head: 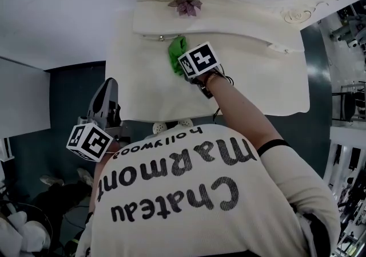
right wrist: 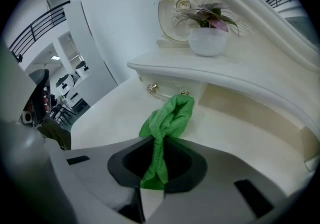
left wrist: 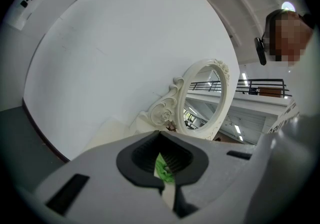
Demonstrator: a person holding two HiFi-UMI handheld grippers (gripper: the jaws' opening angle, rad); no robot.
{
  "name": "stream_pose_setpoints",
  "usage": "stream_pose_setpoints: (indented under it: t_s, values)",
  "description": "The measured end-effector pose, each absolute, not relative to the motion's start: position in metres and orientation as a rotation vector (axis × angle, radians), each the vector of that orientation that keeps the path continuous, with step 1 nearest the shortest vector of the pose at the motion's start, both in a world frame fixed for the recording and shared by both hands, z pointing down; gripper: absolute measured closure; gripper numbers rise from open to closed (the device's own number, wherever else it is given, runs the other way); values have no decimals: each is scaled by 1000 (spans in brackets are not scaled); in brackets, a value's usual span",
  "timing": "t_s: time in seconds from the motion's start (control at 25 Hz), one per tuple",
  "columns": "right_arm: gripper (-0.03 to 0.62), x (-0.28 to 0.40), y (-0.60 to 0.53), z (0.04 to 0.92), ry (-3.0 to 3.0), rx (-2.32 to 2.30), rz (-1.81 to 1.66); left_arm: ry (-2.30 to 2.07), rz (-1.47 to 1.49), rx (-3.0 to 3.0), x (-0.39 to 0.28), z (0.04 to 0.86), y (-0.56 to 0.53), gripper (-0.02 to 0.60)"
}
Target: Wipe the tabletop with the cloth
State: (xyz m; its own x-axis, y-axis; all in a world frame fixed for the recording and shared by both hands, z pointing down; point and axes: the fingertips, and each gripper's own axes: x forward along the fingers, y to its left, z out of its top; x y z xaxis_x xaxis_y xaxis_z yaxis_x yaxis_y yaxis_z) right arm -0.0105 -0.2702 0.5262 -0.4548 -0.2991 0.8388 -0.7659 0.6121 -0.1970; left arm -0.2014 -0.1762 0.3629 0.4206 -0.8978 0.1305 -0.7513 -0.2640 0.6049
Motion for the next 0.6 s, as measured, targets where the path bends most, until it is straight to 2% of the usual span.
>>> stream_pose_setpoints:
  t_s: [0.6]
  values:
    - [526,66,-268,528,-1959,977,792,-1309,-312,2137,-162,355,-191,572]
